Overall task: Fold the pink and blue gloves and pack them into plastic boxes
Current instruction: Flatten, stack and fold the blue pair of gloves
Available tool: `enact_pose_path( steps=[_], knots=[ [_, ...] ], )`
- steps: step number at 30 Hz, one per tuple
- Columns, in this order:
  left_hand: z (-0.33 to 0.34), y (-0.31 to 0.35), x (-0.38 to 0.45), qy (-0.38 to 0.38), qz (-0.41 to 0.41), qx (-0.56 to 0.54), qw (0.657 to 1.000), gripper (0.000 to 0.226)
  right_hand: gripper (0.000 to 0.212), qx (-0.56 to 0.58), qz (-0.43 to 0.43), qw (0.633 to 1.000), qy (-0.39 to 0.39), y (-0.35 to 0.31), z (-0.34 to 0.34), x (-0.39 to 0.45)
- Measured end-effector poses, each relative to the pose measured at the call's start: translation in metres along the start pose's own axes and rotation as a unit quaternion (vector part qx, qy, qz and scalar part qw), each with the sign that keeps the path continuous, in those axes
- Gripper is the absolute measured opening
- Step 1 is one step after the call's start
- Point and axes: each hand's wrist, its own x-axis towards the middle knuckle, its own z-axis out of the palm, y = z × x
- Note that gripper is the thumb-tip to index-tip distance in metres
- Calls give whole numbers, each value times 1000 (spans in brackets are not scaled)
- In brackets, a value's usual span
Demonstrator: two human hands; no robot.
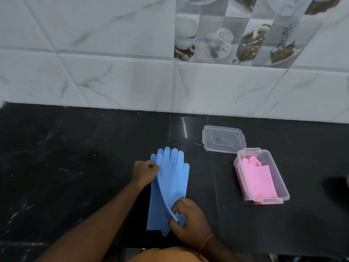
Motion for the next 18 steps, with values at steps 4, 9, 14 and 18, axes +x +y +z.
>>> enact_pose_path(
  steps=[4, 9, 14, 18],
  knots=[
    [-6, -4, -2, -20, 1, -16, 1000, 18, 14, -38, -16, 999, -28, -11, 8, 6],
    [-9, -15, 3, -2, -21, -56, 998, 23, 14, -52, -24, 997, -44, -20, 14, 13],
    [-9, -18, 2, 0, -21, -54, 998, 21, 15, -58, -20, 996, -60, -20, 18, 16],
    [-13, -20, 2, -7, -9, -31, 999, 16, 33, -98, -4, 989, -112, -19, 15, 17]
  ],
)
